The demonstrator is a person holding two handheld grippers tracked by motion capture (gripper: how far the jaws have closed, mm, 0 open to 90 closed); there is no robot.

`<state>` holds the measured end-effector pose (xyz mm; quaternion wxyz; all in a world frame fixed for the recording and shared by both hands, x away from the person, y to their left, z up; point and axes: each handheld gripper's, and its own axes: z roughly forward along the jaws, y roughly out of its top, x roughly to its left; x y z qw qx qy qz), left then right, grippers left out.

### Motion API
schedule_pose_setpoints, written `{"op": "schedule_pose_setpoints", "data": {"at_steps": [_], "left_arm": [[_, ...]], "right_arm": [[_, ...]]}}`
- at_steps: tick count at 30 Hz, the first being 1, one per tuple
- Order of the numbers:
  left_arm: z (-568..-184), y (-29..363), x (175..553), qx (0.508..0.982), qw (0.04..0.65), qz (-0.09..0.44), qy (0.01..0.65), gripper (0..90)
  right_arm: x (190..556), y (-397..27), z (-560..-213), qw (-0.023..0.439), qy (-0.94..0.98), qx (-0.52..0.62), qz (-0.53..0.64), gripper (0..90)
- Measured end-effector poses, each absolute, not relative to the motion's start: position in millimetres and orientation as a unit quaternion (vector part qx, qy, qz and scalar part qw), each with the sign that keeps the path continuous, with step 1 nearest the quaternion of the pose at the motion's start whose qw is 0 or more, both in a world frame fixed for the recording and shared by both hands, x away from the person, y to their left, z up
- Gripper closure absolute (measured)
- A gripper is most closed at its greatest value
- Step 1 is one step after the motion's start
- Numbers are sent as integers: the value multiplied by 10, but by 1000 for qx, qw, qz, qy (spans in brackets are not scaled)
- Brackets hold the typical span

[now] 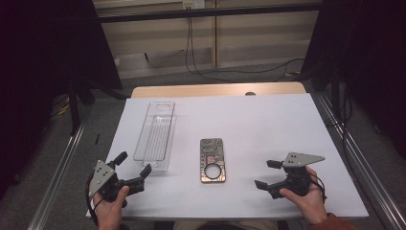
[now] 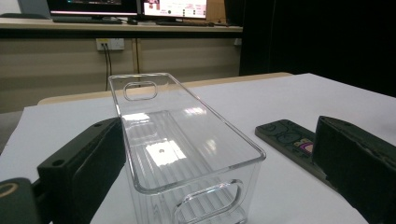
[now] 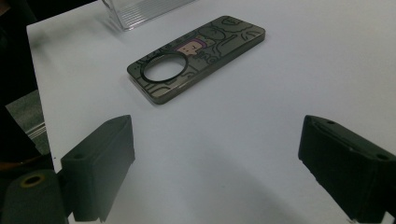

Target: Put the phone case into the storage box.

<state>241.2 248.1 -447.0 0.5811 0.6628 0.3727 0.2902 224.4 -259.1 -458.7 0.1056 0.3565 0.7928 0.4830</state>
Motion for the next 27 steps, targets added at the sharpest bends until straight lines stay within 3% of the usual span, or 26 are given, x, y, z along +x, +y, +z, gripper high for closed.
{"op": "schedule_pose_setpoints", "data": {"at_steps": [8, 10, 13, 20, 27], "left_arm": [[-4478, 2480, 2419, 664, 582, 286, 373, 31], [-4480, 2481, 2421, 666, 579, 288, 373, 32], [-4480, 2480, 2420, 666, 577, 288, 374, 31], [-4483, 2478, 2423, 666, 578, 289, 372, 31], [-4480, 2486, 2415, 666, 579, 288, 371, 32]], "right_arm": [[2325, -2467, -4571, 99, 799, 344, 483, 83], [2361, -2402, -4552, 94, 805, 331, 484, 164], [2398, -2352, -4547, 90, 807, 327, 483, 165], [2508, -2203, -4543, 72, 820, 309, 476, 288], [2616, -2083, -4509, 55, 827, 289, 479, 509]]}}
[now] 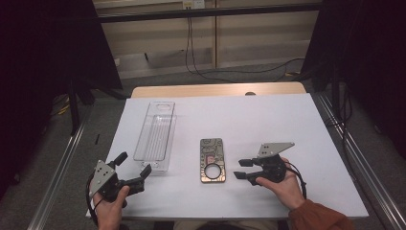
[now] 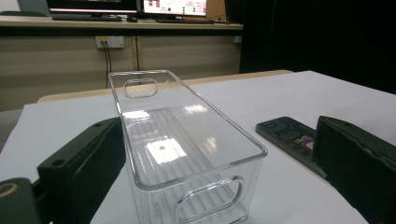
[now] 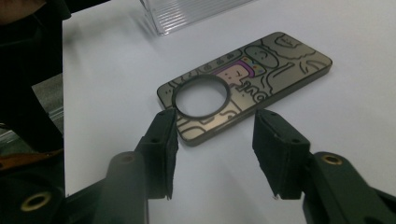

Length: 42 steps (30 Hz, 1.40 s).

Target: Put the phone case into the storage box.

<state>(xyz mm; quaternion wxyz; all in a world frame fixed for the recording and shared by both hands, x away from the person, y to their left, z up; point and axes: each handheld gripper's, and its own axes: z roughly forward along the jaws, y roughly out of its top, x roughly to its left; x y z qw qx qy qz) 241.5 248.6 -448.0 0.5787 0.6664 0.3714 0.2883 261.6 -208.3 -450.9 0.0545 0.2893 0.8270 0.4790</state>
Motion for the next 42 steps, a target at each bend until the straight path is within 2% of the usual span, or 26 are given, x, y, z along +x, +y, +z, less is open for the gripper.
{"op": "schedule_pose_setpoints", "data": {"at_steps": [1, 2, 3, 7, 12, 13, 42], "left_arm": [[-4480, 2487, 2416, 666, 579, 288, 372, 32], [-4480, 2491, 2417, 666, 578, 290, 372, 32], [-4481, 2490, 2416, 665, 578, 290, 373, 32], [-4480, 2489, 2415, 666, 578, 289, 371, 32], [-4482, 2490, 2419, 666, 577, 291, 372, 32], [-4483, 2490, 2418, 667, 578, 290, 371, 32], [-4482, 2481, 2409, 665, 579, 292, 371, 31]], "right_arm": [[2632, -2070, -4498, 54, 827, 290, 479, 527], [2668, -2052, -4473, 48, 828, 285, 482, 600], [2668, -2052, -4473, 48, 828, 285, 482, 600], [2740, -2012, -4432, 44, 826, 277, 490, 704], [2838, -1929, -4415, 39, 833, 270, 481, 844], [2906, -1892, -4399, 38, 835, 266, 480, 898], [3880, -1200, -4423, 37, 872, 270, 407, 900]]}}
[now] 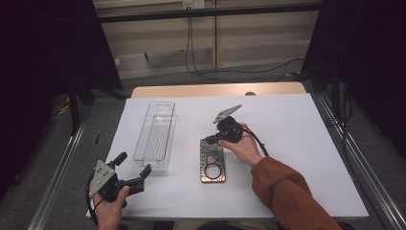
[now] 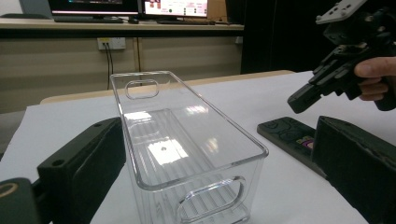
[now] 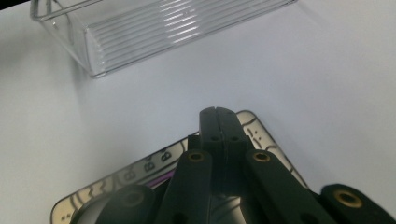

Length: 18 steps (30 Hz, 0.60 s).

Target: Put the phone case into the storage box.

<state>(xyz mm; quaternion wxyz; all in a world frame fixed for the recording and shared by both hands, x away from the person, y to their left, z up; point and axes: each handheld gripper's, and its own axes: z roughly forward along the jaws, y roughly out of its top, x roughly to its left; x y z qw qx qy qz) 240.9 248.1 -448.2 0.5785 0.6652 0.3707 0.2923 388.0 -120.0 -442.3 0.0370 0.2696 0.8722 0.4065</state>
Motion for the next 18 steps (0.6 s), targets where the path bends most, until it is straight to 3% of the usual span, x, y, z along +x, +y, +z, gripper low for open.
{"op": "schedule_pose_setpoints", "data": {"at_steps": [18], "left_arm": [[-4488, 2509, 2407, 665, 579, 292, 371, 31]], "right_arm": [[4146, -803, -4545, 17, 900, 258, 352, 900]]}}
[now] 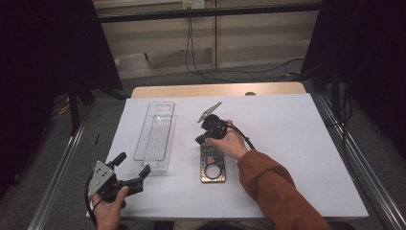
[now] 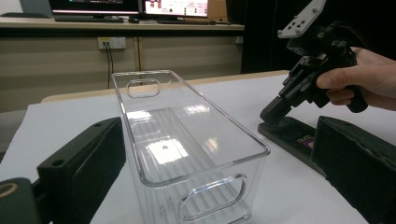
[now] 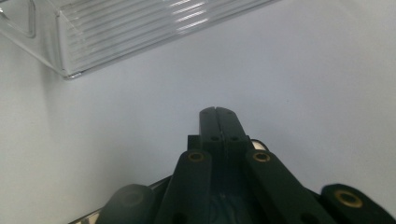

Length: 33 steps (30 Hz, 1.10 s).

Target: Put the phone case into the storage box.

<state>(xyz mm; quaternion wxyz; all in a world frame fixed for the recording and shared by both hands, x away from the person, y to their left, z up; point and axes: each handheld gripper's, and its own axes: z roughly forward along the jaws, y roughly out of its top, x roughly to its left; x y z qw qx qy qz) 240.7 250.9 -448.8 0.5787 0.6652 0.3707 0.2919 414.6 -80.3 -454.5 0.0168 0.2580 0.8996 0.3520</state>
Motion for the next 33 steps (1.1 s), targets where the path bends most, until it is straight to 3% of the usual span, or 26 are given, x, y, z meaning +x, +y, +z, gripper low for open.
{"op": "schedule_pose_setpoints", "data": {"at_steps": [33], "left_arm": [[-4496, 2511, 2407, 666, 577, 289, 374, 31]], "right_arm": [[4288, -690, -4680, 16, 914, 261, 311, 900]]}}
